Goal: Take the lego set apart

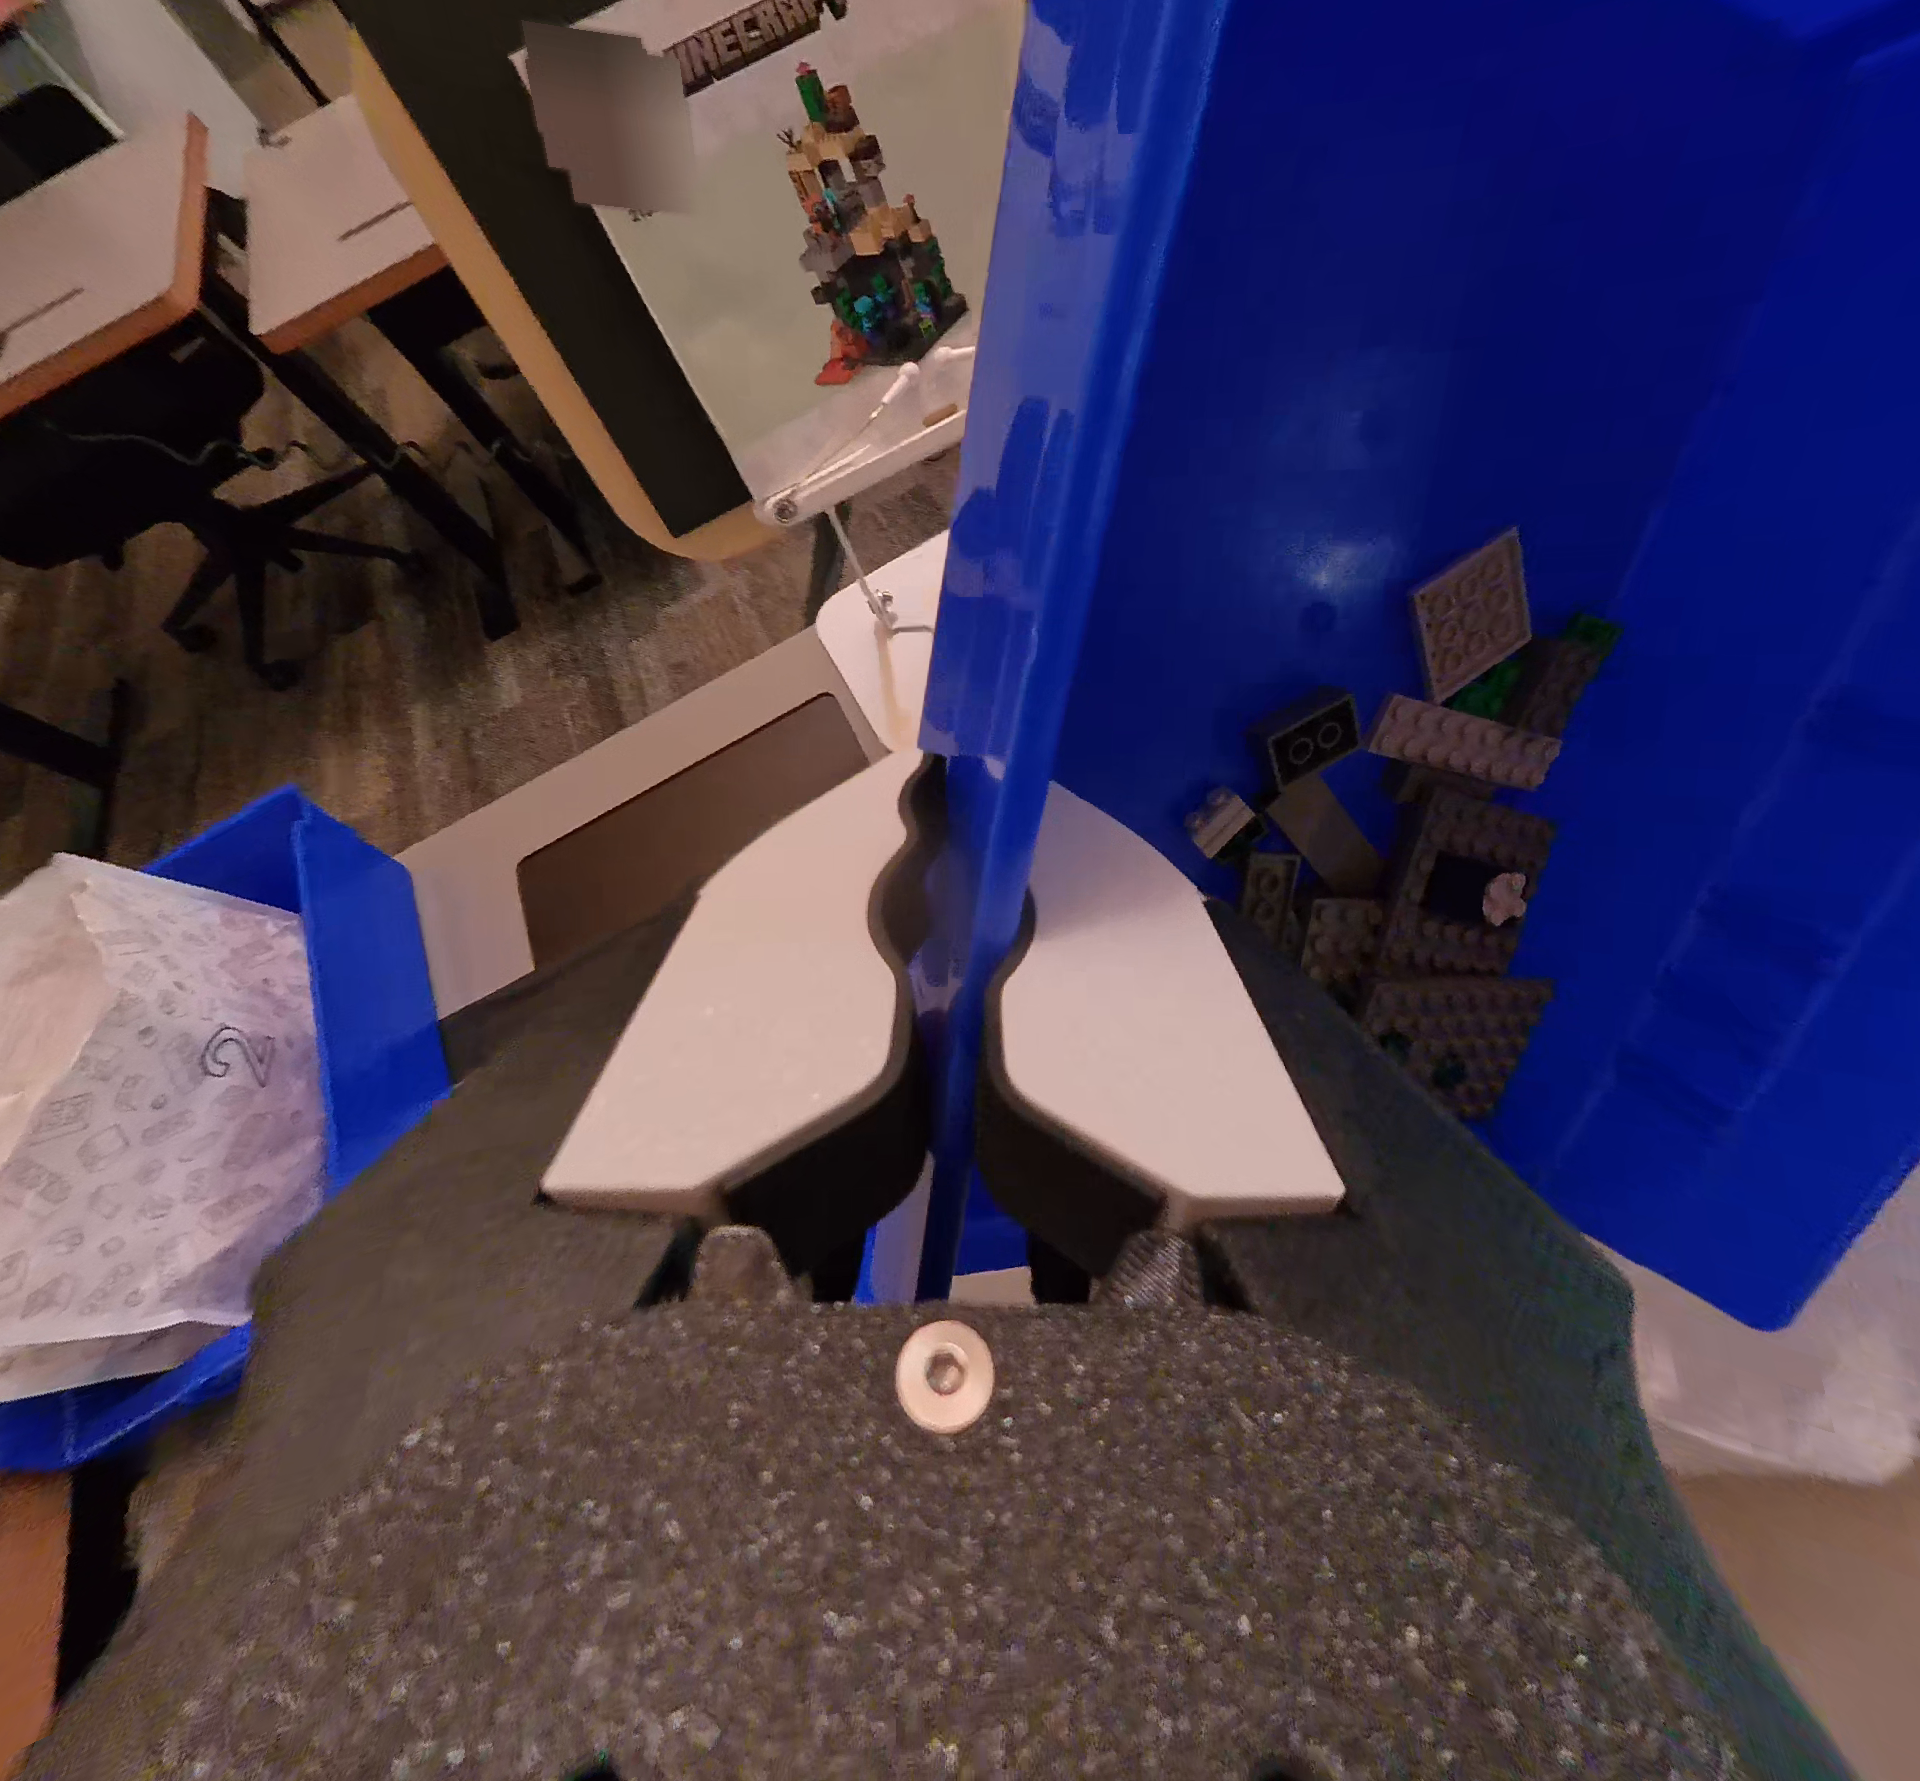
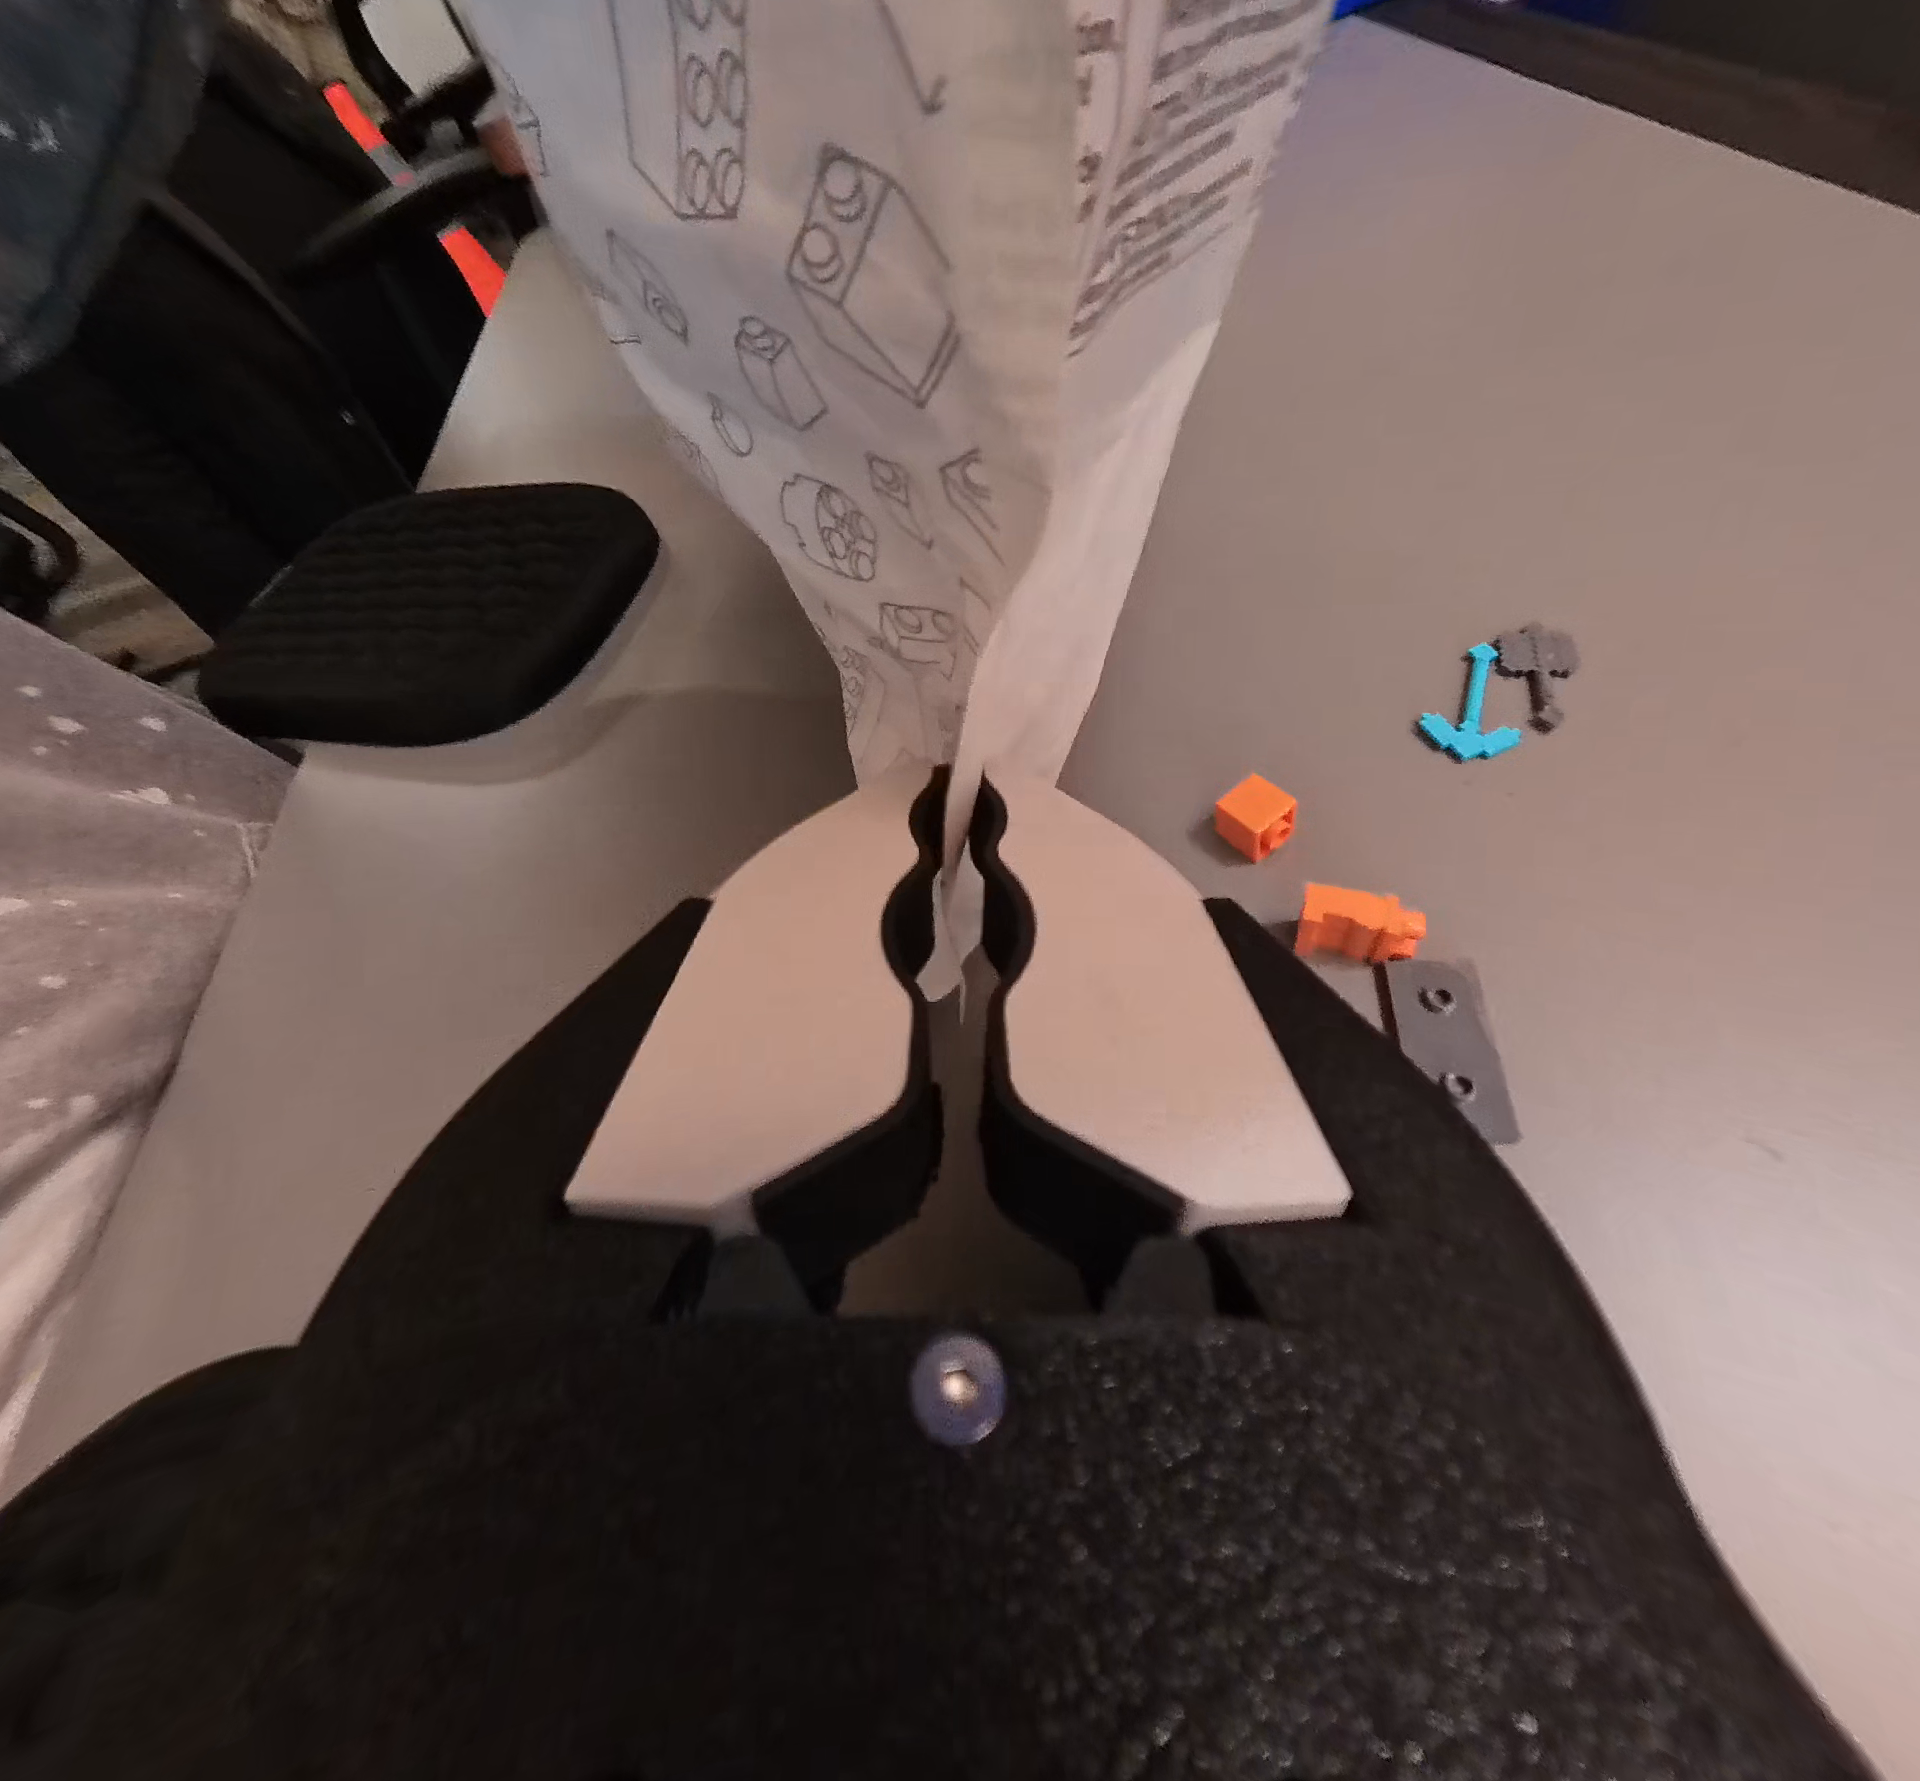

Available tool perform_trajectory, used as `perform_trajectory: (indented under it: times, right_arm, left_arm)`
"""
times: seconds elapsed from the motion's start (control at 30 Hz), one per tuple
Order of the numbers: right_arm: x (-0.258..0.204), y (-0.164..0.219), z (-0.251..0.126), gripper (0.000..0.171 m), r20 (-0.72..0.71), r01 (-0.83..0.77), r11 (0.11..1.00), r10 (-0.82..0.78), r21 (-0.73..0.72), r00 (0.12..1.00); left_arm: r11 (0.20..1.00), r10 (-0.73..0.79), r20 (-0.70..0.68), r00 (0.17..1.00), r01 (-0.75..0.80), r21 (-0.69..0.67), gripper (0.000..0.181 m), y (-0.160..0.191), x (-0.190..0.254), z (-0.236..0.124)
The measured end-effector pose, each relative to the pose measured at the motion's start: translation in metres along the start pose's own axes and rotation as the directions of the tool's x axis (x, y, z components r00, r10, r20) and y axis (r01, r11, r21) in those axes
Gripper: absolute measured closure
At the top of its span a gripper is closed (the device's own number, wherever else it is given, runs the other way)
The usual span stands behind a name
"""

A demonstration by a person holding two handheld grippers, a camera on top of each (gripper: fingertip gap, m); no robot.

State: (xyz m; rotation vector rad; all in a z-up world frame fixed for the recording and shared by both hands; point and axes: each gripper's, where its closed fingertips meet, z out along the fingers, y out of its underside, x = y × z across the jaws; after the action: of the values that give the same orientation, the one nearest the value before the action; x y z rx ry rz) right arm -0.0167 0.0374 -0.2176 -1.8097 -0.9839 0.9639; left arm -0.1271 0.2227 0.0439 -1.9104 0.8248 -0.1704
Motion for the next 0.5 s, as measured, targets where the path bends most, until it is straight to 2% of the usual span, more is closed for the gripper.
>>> perform_trajectory:
  times: [0.3,0.5]
  right_arm:
    - [0.004,-0.004,0.000,0.167,-0.066,0.082,0.997,-0.081,0.013,0.995]
    - [0.002,-0.002,0.002,0.167,-0.092,0.141,0.990,-0.141,-0.011,0.986]
  left_arm:
    - [0.989,0.112,0.186,0.976,-0.128,0.076,0.175,-0.004,0.009,-0.010]
    - [0.978,0.147,0.241,0.959,-0.177,0.110,0.175,-0.008,0.021,-0.020]
